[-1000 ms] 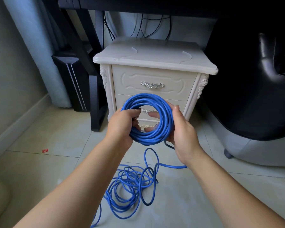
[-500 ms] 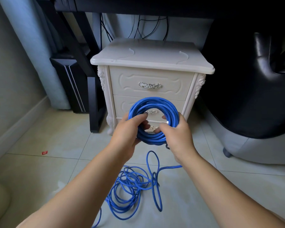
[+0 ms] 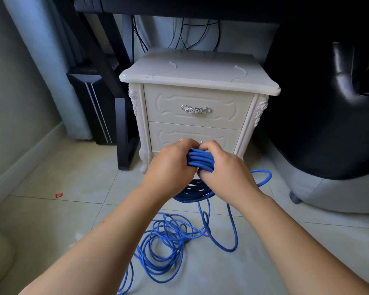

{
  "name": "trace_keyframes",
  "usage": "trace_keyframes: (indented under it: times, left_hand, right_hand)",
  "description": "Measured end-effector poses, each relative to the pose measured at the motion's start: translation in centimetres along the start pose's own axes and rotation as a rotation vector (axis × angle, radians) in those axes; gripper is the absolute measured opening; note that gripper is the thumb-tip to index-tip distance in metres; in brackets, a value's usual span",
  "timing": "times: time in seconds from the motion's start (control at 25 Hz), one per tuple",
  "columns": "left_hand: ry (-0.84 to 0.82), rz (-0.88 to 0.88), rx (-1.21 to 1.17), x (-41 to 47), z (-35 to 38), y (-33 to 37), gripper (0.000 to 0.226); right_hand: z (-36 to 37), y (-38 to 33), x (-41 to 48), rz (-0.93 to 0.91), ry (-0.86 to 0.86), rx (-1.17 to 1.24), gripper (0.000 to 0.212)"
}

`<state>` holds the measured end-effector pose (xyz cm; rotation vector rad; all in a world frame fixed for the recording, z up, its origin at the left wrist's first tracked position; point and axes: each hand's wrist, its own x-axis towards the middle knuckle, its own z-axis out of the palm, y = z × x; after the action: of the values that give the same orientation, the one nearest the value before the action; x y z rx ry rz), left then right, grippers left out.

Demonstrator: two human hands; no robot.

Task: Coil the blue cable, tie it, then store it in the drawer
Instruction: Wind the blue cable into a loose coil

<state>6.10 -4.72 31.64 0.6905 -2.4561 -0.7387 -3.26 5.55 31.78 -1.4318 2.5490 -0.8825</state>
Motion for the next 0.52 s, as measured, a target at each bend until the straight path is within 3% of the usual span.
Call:
trace_keyframes:
  times: [0.28, 0.52]
  left_hand:
    - [0.183, -0.202, -0.290, 0.5, -0.3, -0.1, 0.022]
    - [0.296, -0.473, -0.790, 0.9, -0.3, 0.4, 0.017]
  right_hand:
    - [-0.2, 0.7, 0.4, 0.194, -0.032, 0.255, 0.038]
    - [1.2, -0.4, -0.2, 0.301, 0.087, 0.678, 0.032]
